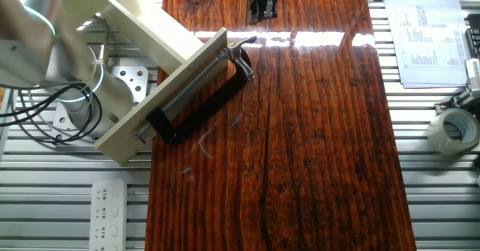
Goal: Turn off the water tap
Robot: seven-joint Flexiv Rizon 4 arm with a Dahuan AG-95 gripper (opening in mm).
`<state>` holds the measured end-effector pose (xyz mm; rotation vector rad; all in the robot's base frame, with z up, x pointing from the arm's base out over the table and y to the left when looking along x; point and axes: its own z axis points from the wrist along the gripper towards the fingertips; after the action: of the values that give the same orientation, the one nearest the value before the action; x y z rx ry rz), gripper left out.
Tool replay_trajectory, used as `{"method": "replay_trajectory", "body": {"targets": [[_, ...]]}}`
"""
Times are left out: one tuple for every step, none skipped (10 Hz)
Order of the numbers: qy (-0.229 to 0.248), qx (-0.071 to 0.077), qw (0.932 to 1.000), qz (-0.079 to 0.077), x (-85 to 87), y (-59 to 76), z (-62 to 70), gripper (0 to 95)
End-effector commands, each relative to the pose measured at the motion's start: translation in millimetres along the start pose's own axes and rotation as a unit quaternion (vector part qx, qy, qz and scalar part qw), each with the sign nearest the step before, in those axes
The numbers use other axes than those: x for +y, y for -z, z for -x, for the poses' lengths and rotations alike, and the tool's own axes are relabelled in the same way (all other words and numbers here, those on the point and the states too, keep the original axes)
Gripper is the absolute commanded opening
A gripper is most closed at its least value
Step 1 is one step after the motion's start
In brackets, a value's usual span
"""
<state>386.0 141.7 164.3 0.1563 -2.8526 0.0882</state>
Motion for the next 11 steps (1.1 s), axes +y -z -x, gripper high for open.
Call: {"method": "replay_trajectory", "body": {"targets": [[-0.01,0.025,0.9984,-0.049,-2.1,-3.2,1.1,0.0],[-0.011,0.026,0.9982,-0.053,-3.5,-4.7,0.6,0.0],[-0.012,0.028,0.9972,-0.068,-6.4,-7.8,0.0,0.0],[-0.013,0.031,0.9968,-0.073,-7.9,-9.5,-0.7,0.0],[-0.013,0.032,0.9965,-0.076,-9.2,-10.2,-1.6,0.0],[-0.01,0.037,0.9959,-0.082,-12.6,-8.4,-2.8,0.0],[-0.008,0.043,0.9949,-0.091,-15.5,-6.7,-3.9,0.0],[-0.009,0.045,0.9941,-0.098,-17.9,-5.2,-4.8,0.0],[-0.007,0.048,0.9932,-0.106,-19.9,-3.5,-5.5,0.0],[-0.006,0.049,0.9926,-0.111,-21.7,-1.9,-6.0,0.0],[-0.003,0.05,0.9925,-0.111,-23.3,-0.4,-6.1,0.0]]}}
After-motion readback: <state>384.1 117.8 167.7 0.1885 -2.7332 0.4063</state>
